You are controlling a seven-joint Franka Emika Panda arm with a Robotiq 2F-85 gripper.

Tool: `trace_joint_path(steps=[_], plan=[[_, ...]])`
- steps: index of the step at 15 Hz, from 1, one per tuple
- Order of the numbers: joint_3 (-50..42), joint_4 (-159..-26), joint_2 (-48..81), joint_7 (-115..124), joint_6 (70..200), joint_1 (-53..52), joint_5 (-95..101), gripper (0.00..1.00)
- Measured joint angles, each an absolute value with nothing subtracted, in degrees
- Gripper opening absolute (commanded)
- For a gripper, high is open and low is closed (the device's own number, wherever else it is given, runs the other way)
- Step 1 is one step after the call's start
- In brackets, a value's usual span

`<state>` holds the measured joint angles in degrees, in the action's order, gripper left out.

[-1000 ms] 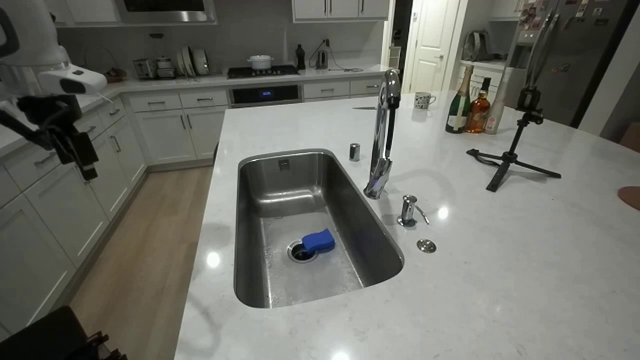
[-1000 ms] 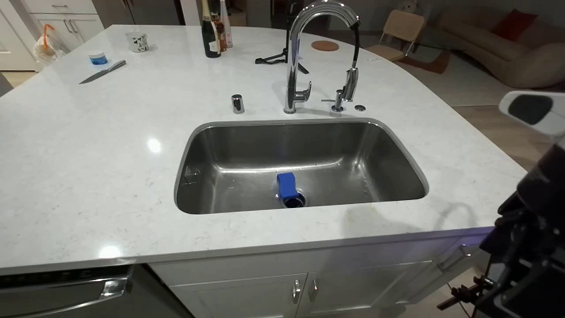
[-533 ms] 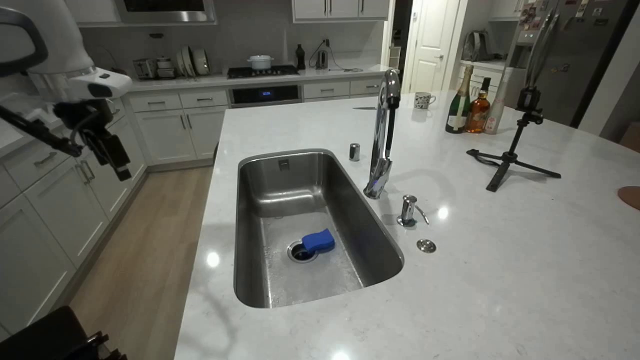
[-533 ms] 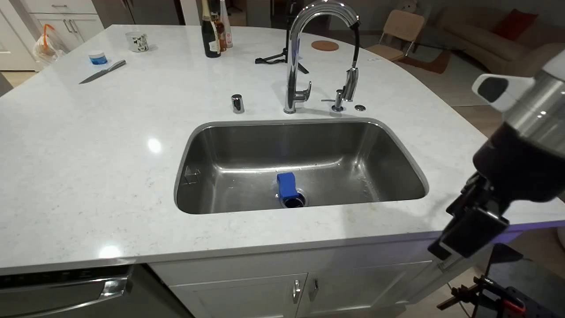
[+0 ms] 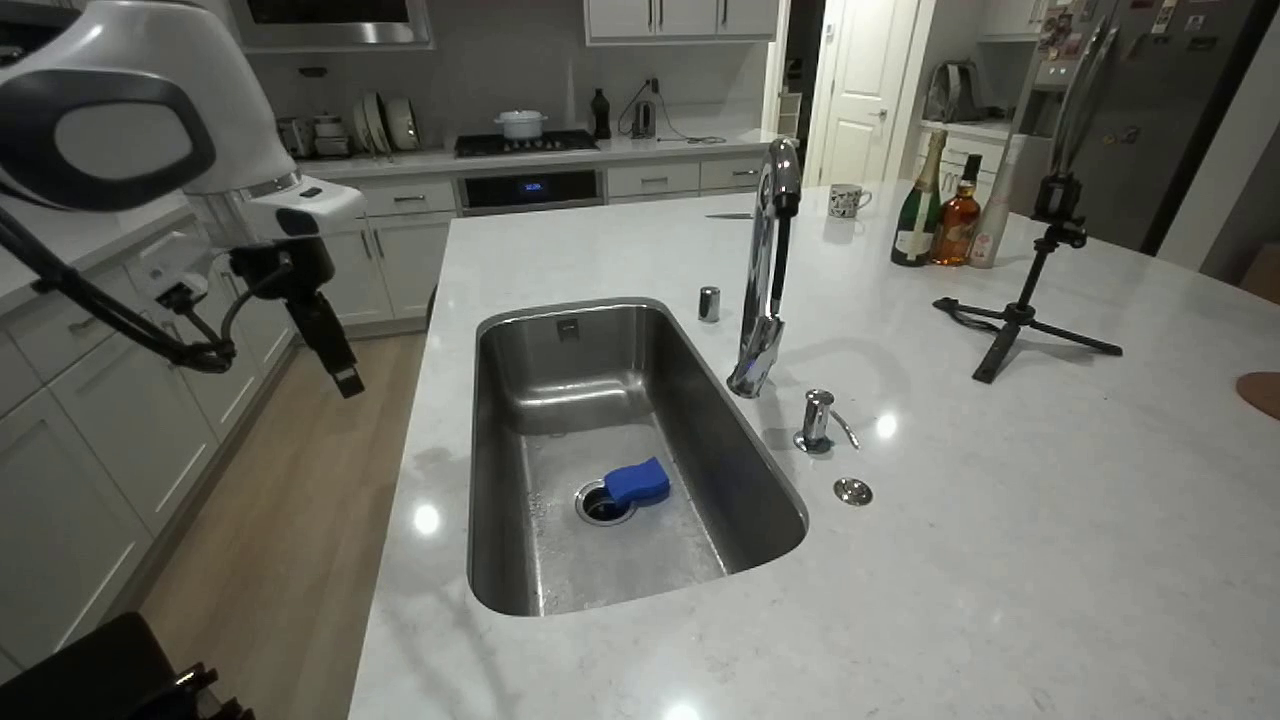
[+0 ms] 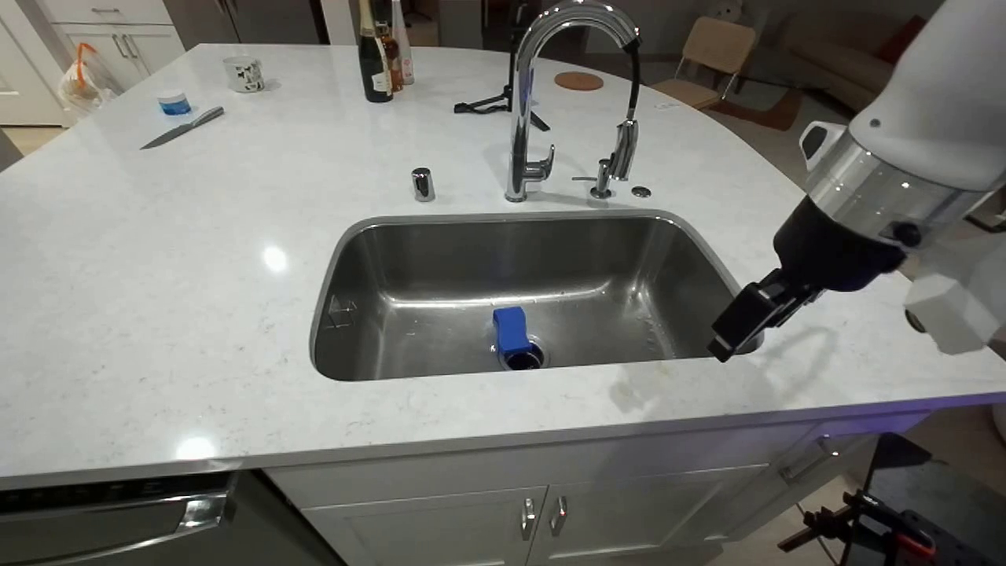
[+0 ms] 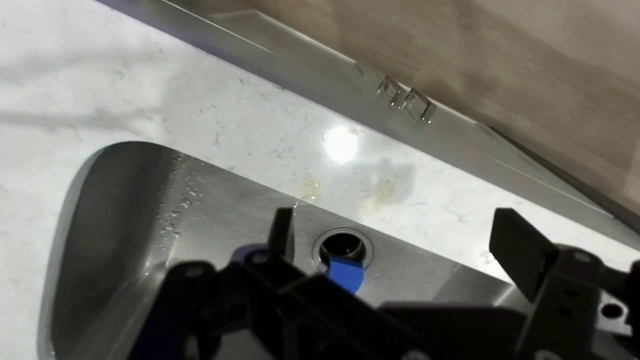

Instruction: Push back the retractable faucet into the main hose

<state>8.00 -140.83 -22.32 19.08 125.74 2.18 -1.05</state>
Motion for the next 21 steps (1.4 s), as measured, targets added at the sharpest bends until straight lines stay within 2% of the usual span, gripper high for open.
trace_joint_path(steps=[9, 16, 21], plan=[[-0.6, -141.1, -21.6, 18.8, 127.5, 6.9, -0.2, 1.00], [-9.3, -140.6, -19.7, 4.4, 131.0, 9.8, 0.5, 1.00], [-12.5, -137.5, -13.9, -5.1, 141.7, 10.8, 3.8, 1.00]])
